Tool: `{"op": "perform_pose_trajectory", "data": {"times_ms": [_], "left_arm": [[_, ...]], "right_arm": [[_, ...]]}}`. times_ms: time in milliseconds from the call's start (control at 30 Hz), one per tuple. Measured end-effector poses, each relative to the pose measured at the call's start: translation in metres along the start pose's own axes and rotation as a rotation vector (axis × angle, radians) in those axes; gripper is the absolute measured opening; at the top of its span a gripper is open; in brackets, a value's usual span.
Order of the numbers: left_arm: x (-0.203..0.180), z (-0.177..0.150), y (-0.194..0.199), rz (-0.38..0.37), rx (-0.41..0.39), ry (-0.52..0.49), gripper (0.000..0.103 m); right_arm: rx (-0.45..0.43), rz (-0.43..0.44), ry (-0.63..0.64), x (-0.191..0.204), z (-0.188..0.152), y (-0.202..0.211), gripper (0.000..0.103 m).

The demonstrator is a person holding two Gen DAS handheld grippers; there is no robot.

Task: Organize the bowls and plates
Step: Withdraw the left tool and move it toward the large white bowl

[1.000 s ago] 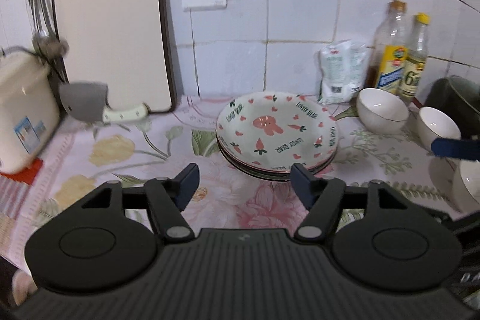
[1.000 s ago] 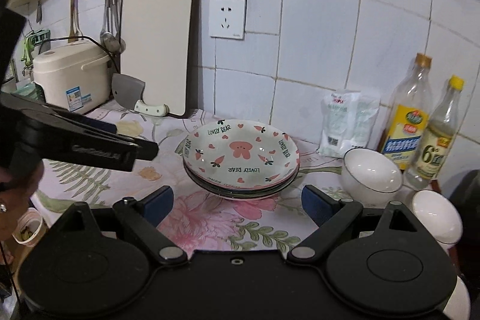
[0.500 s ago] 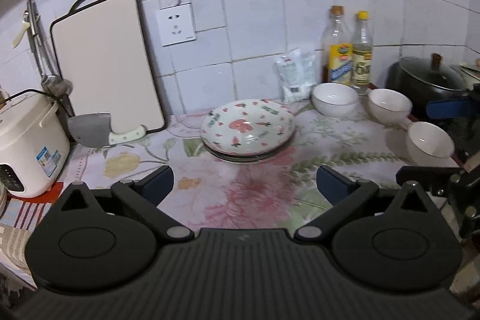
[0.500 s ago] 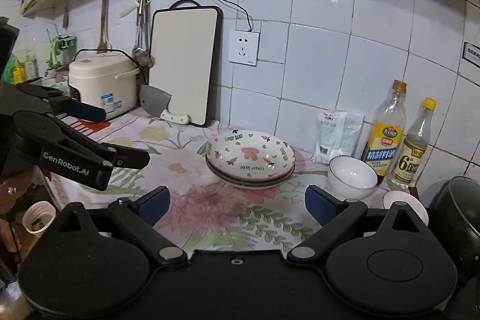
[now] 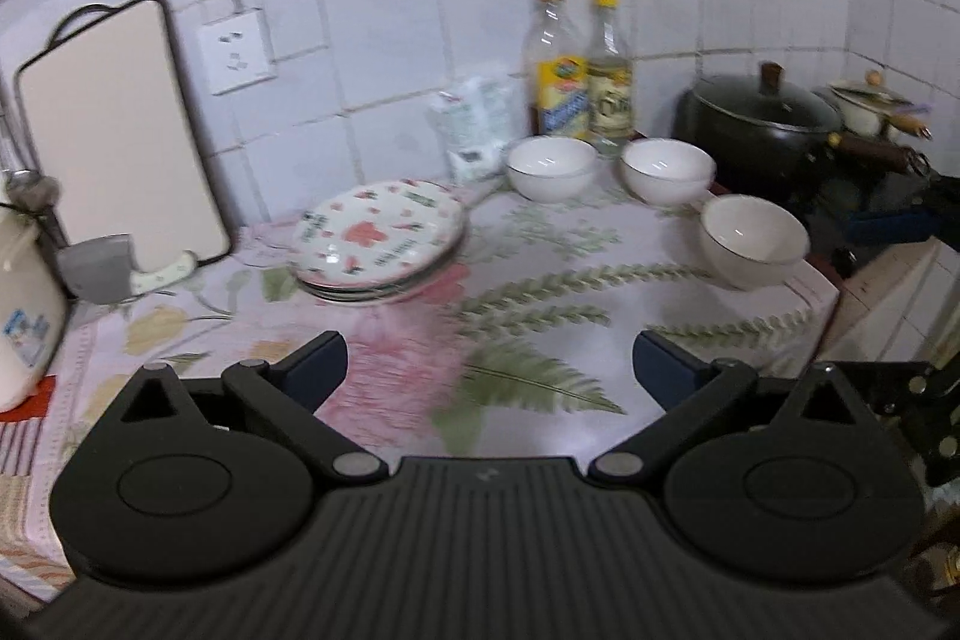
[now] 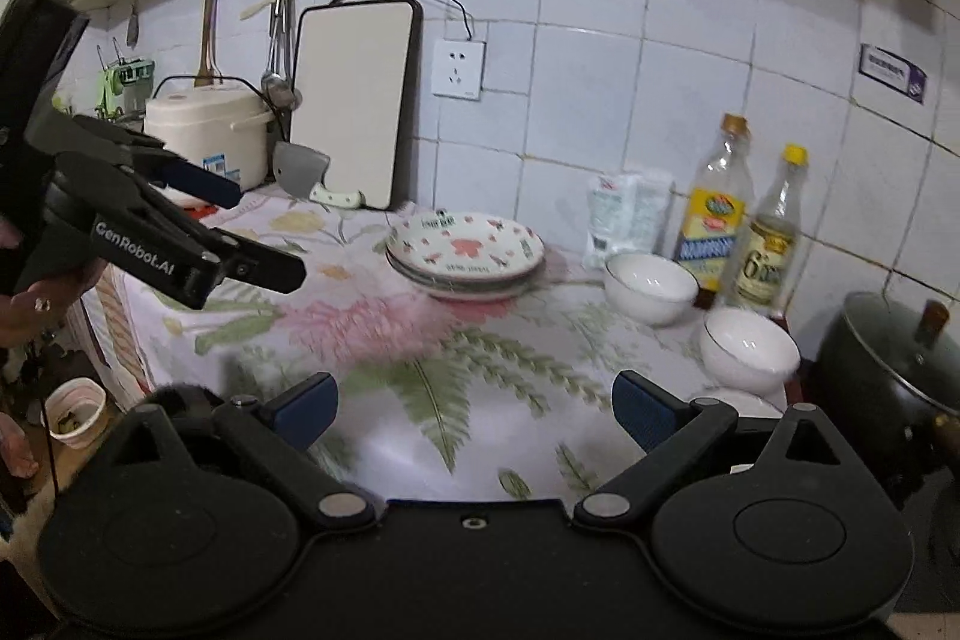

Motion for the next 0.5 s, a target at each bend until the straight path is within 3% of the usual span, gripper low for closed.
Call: {"op": "perform_pose_trajectory", "data": {"times_ms": [300, 500], "left_arm": [[-0.056, 0.013, -0.046, -0.089, -0.011, -0.021, 0.103], [-0.088, 0.026, -0.094, -0.182, -0.041, 0.038, 0.103]], "right_arm": [[-0.002, -0.059, -0.072, -0.05, -0.042, -0.006, 0.1], [0.004, -0.121, -0.17, -0.102, -0.065, -0.03, 0.1]]}}
Point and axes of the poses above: each gripper's, at about its wrist camera, not at the fingertips, and y roughly against the way its jaws point, x to its left, z to its top, the point moved 6 cm from there along -y, roughly the way its jaws point, and after that the axes turned 13 degrees about -y, right-handed, at the moved point
